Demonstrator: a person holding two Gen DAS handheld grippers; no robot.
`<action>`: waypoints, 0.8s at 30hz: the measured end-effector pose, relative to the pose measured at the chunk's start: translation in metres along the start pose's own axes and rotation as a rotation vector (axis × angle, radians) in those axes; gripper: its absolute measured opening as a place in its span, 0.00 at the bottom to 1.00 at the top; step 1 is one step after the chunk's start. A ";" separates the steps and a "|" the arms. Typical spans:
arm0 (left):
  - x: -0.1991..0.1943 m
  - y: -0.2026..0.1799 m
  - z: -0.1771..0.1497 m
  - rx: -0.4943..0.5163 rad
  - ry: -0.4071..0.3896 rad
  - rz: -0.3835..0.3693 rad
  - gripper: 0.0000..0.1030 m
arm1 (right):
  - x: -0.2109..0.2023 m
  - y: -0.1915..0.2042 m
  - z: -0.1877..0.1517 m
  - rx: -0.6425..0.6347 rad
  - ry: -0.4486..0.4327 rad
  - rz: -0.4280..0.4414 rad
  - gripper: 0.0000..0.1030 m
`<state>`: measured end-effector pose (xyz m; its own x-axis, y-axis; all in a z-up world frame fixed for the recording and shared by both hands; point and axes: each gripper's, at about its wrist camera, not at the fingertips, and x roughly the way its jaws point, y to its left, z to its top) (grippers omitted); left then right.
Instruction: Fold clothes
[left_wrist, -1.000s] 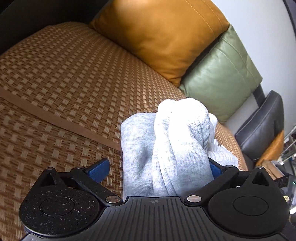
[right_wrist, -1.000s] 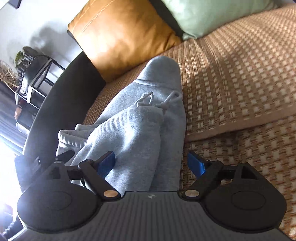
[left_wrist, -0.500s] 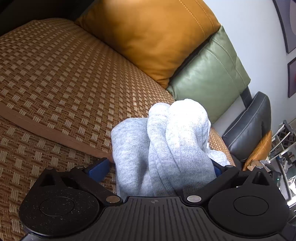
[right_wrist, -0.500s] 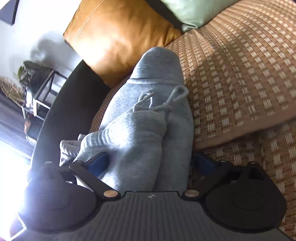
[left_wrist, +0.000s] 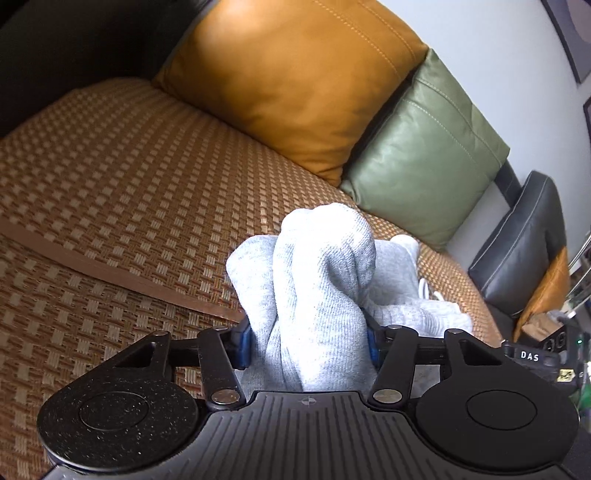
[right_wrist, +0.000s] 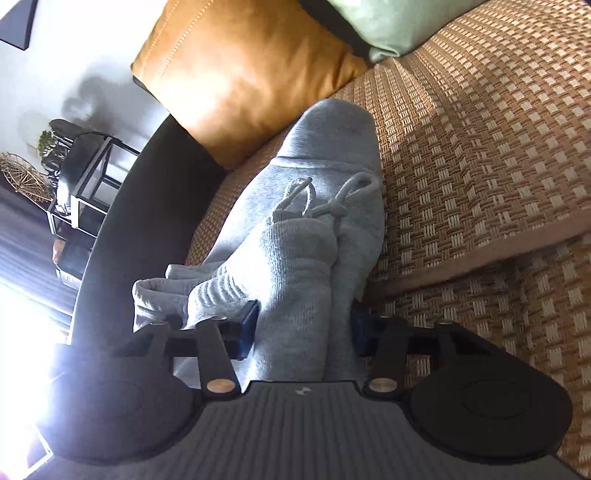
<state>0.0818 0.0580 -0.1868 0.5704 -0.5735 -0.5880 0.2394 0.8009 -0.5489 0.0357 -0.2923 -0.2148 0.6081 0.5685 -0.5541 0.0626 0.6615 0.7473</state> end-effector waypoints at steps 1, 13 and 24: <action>-0.003 -0.005 -0.001 0.007 0.001 0.008 0.51 | -0.003 0.000 -0.002 0.004 -0.004 0.005 0.49; -0.011 -0.104 -0.001 0.103 -0.025 -0.074 0.51 | -0.107 -0.005 0.013 -0.048 -0.142 0.062 0.47; 0.129 -0.262 0.030 0.172 0.003 -0.245 0.51 | -0.220 -0.077 0.127 -0.143 -0.288 -0.061 0.48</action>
